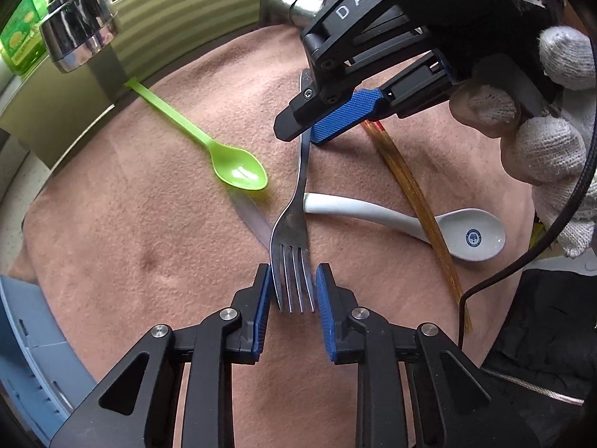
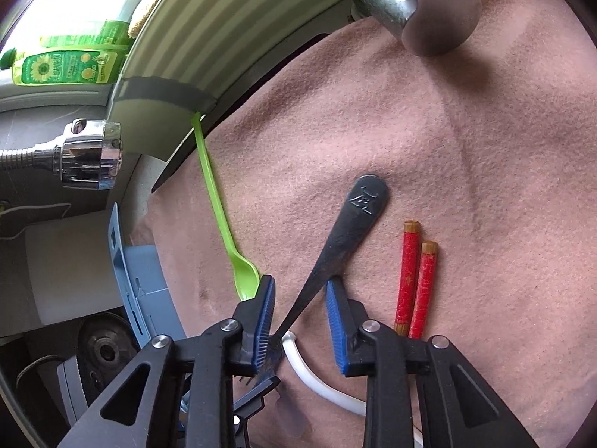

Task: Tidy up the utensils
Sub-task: 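Lower the left gripper onto the steel fork and close it, then carry the steel fork into the blue basket and open the left gripper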

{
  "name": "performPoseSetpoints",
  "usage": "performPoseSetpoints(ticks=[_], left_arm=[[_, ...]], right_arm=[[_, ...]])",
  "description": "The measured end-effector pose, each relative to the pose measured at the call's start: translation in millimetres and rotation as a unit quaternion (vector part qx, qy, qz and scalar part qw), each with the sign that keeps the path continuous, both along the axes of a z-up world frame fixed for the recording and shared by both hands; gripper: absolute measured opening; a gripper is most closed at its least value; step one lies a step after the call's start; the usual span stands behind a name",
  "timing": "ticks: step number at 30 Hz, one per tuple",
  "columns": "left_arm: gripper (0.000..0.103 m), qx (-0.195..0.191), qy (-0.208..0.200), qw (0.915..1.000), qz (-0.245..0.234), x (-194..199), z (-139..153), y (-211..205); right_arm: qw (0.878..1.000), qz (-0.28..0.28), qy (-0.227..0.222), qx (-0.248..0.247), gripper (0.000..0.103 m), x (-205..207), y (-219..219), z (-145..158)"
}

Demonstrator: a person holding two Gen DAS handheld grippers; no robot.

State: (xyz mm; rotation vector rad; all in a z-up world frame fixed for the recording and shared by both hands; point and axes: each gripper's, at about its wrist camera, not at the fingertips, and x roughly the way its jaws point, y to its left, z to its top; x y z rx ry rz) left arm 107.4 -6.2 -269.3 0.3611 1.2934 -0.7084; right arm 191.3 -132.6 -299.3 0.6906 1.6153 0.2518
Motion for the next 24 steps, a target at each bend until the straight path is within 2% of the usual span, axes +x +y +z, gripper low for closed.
performPoseSetpoints(ticks=[3,13,24], left_arm=[[0.022,0.003,-0.004,1.0,-0.005,-2.9,0.5,-5.2],[0.021,0.0,-0.013,0.9999,-0.005,-14.1,6.2,4.7],[0.021,-0.011,-0.032,0.9993,0.015,-25.3,23.4,33.8]], right_arm=[[1.0,0.003,0.002,-0.01,0.014,1.4,1.6,-0.6],[1.0,-0.02,-0.002,0.01,0.012,-11.1,-12.9,2.6],[0.999,-0.012,-0.028,0.027,0.012,-15.9,-1.7,28.3]])
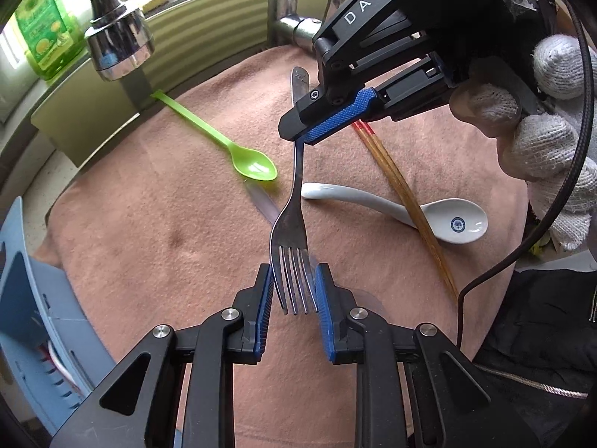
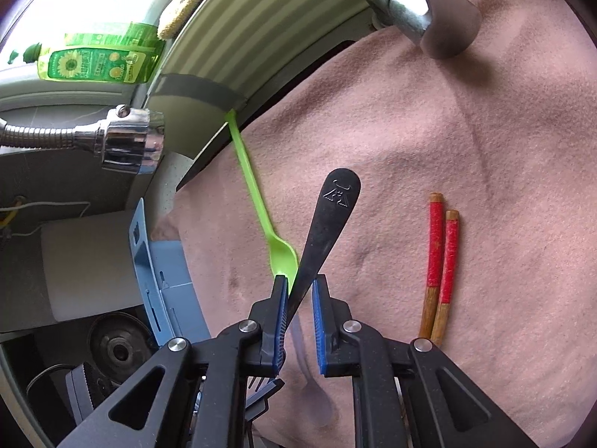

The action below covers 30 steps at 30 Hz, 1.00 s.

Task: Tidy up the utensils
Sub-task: 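Carry the steel fork into the blue basket and open the left gripper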

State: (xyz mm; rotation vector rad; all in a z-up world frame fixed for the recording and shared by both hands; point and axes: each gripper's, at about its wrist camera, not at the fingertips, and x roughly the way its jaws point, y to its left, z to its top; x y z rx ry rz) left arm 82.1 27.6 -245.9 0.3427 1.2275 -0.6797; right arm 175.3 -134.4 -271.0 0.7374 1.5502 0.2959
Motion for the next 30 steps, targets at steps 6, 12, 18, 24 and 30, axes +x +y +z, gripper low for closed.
performPoseSetpoints(ticks=[6,12,18,24,30], left_arm=[[0.022,-0.01,-0.012,0.9994,0.03,-15.5,13.5,32.4],[0.022,-0.017,-0.024,0.9971,0.07,-32.1,27.3,77.5],[0.022,-0.02,-0.033,0.9919,0.121,-49.4,34.7,129.8],[0.022,-0.025,-0.035,0.9832,0.177,-55.7,35.4,180.5],[0.022,-0.023,-0.02,0.9748,0.221,-57.0,23.0,218.2]], right_arm=[[1.0,0.016,-0.022,0.012,0.011,-2.9,30.1,19.8],[0.998,0.044,-0.041,0.025,0.01,-9.0,79.9,37.7],[0.994,0.086,-0.061,0.034,0.009,-12.6,142.2,51.5],[0.987,0.136,-0.075,0.04,0.009,-13.8,211.0,61.3],[0.979,0.184,-0.08,0.038,0.009,-11.2,268.8,51.0]])
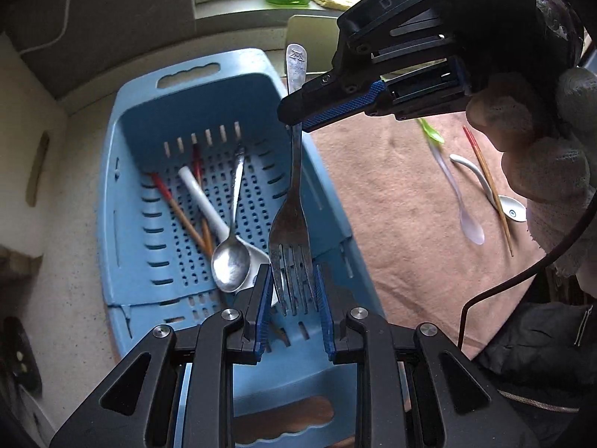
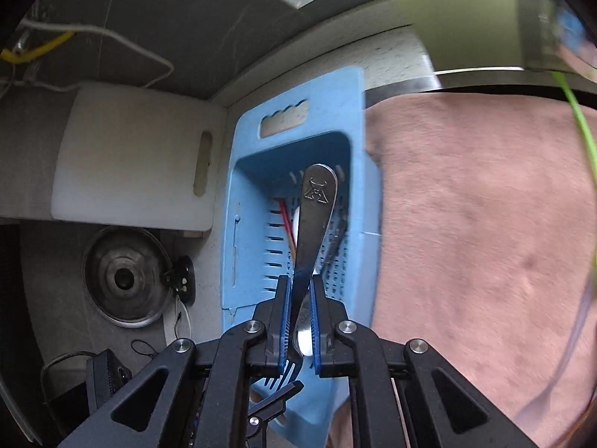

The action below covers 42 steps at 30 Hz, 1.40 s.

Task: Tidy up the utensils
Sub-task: 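Carry the steel fork into the blue basket and open the left gripper, then move the left gripper back over the towel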

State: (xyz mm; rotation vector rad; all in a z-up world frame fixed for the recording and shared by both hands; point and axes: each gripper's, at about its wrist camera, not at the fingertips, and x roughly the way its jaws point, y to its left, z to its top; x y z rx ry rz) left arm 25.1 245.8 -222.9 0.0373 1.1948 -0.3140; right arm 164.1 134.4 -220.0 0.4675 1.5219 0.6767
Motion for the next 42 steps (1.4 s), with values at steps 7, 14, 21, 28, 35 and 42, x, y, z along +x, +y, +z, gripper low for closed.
performPoseSetpoints(ticks=[7,14,21,28,35,42], left_arm=[[0.022,0.002,0.017,0.9997,0.015,-1.2,-13.0,13.4],[0.022,0.001,0.027,0.9993,0.026,-3.2,-16.7,13.6],[0.022,-0.004,0.015,0.9994,0.029,-6.0,-5.4,11.2],[0.022,-0.02,-0.008,0.9994,0.027,-0.6,11.2,-10.1],[0.022,-0.034,-0.018,0.9993,-0.004,7.9,16.7,-56.5],[0.022,-0.055,-0.02,0.9978,-0.031,17.8,17.0,-105.1]], right_arm=[[0.998,0.04,-0.032,-0.038,0.014,-4.6,32.7,-11.4],[0.993,0.055,-0.08,-0.061,0.042,-11.6,33.0,-4.4],[0.99,0.066,-0.119,-0.048,0.043,-20.8,15.2,19.4],[0.986,0.06,-0.153,-0.033,0.043,-32.5,-32.8,46.7],[0.981,0.03,-0.186,-0.049,0.043,-37.7,-102.9,65.8],[0.979,-0.012,-0.184,-0.088,0.043,-26.2,-169.5,56.6]])
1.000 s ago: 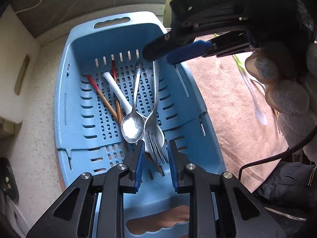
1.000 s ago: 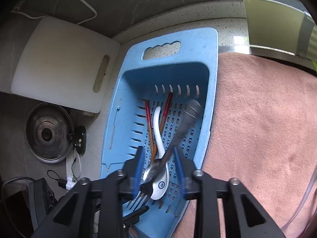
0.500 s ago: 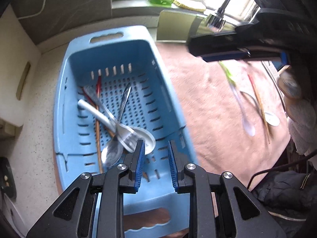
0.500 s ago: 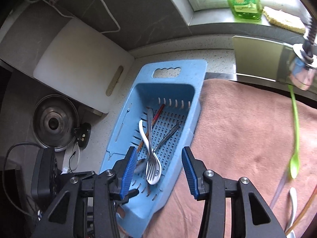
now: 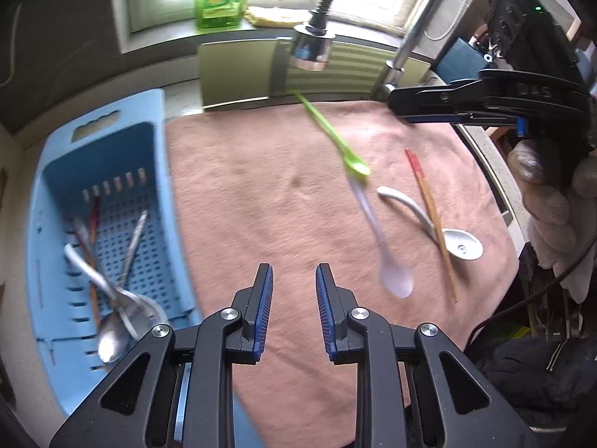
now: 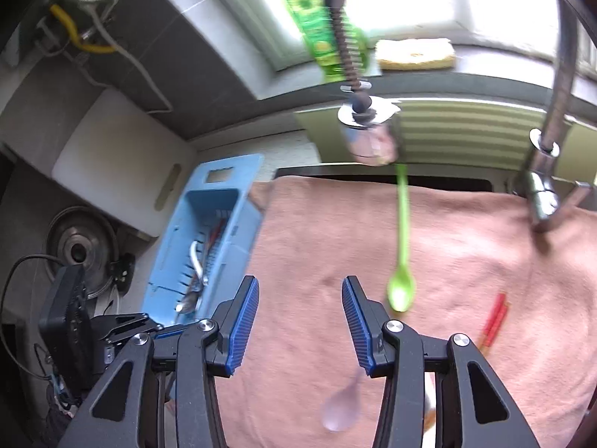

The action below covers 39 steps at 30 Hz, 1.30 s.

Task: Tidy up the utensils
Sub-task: 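Move the left gripper back over the towel, then grasp the translucent plastic spoon with the left gripper while the right gripper grasps the green spoon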

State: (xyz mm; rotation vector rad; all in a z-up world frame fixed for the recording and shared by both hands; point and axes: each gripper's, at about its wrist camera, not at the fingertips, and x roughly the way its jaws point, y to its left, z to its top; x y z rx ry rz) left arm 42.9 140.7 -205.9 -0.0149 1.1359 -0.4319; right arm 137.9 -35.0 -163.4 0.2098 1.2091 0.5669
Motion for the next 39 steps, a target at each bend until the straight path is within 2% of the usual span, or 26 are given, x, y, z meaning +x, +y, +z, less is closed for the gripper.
performPoseSetpoints(ticks=[8,13,19,23,26,30,34,39], left_arm=[[0.022,-0.029,0.017,0.9992,-0.022,7.5,-15.9,-58.3],[0.022,-0.036,0.031,0.9986,-0.022,14.0,-28.9,-85.5],[0.022,-0.023,0.037,0.9989,-0.017,22.2,-42.4,-108.9],[0.022,-0.011,0.035,0.9993,-0.008,26.2,-46.9,-111.1],[0.022,-0.018,0.04,0.999,-0.005,28.4,-50.1,-108.5],[0.022,-0.012,0.047,0.9988,-0.009,28.8,-55.4,-106.9],[0.022,-0.008,0.048,0.9988,-0.011,27.0,-59.5,-111.0],[0.022,0.004,0.051,0.9986,-0.013,27.2,-62.3,-121.5]], right_arm=[[0.999,-0.03,0.019,-0.03,0.043,21.6,-39.5,-29.6],[0.998,-0.038,0.032,-0.042,0.043,34.7,-48.2,-48.1],[0.997,-0.038,0.049,-0.053,0.043,51.1,-36.0,-71.4],[0.995,-0.031,0.052,-0.078,0.043,59.3,-22.4,-84.6],[0.993,-0.032,0.055,-0.095,0.042,64.3,-16.5,-93.1],[0.992,-0.025,0.057,-0.113,0.032,67.4,-11.3,-99.0],[0.991,-0.024,0.061,-0.121,0.027,68.5,-10.7,-103.7],[0.989,-0.025,0.066,-0.128,0.014,67.1,-14.4,-108.4]])
